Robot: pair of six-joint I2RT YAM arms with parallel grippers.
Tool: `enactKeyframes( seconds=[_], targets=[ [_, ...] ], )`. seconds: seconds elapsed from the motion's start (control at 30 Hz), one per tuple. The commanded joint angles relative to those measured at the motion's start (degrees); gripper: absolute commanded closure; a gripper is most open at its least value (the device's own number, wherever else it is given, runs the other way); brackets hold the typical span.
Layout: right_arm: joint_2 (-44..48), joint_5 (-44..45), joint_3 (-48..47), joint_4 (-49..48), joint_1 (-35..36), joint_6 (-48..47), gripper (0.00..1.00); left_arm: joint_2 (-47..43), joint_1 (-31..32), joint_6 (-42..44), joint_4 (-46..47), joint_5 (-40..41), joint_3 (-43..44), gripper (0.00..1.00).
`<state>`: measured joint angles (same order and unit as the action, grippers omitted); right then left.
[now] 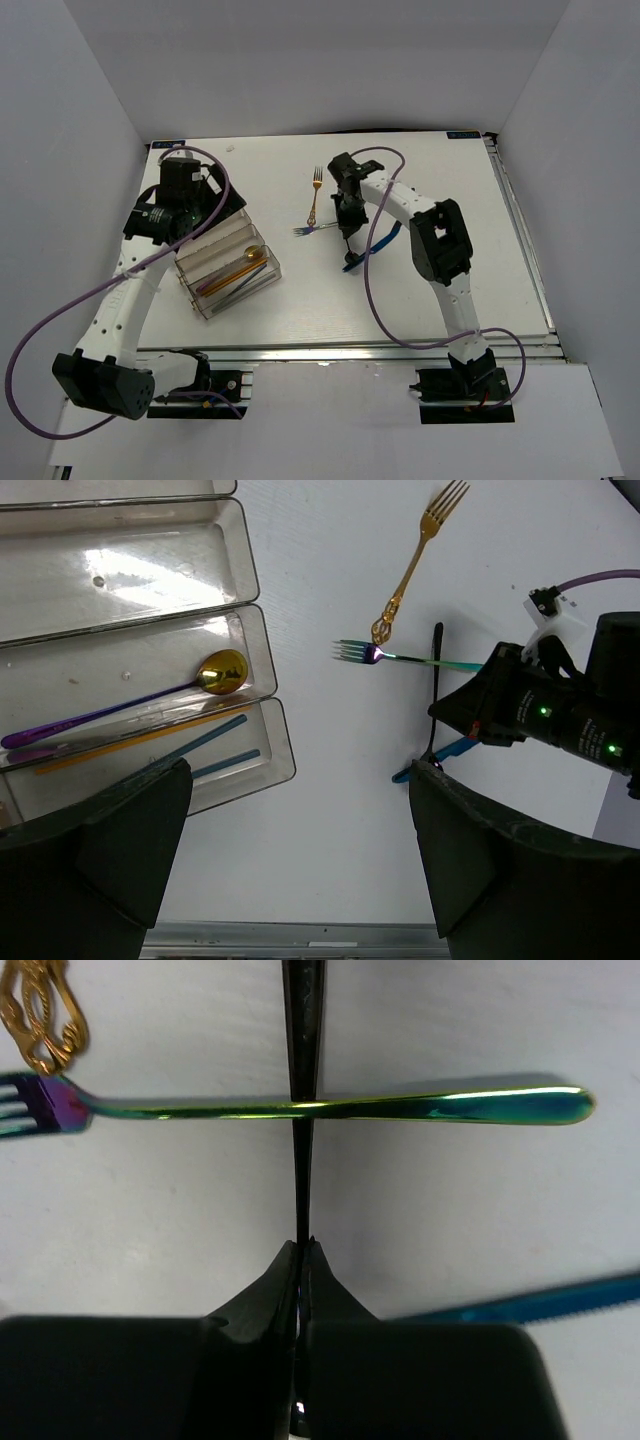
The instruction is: Sort the eating utensils into containers
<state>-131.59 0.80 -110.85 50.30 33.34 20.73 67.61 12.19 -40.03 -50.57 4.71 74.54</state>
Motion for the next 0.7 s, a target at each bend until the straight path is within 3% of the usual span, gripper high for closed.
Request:
enactKeyframes(
  seconds=[0.0, 0.27, 0.57, 0.67],
  targets=[
    [7.0, 4.1, -1.8, 6.9, -0.6, 1.4, 1.0, 0.8, 0.1, 1.4, -0.3, -2.0, 4.3, 0.02],
    [14.2, -7.6, 4.1, 12.0, -1.9, -4.1, 1.0, 0.9, 0.1, 1.9, -0.9, -3.8, 4.0, 0.02],
    [24.6, 7.7, 11.4, 12.7, -2.4, -0.7, 1.0, 0.6, 0.6, 0.9, 2.3, -10.9, 2.7, 0.02],
    [28.0, 2.7, 11.4, 10.2, -2.3, -0.4, 1.0, 0.2, 2.1, 0.2, 7.9, -18.8, 0.2, 0.02]
  ],
)
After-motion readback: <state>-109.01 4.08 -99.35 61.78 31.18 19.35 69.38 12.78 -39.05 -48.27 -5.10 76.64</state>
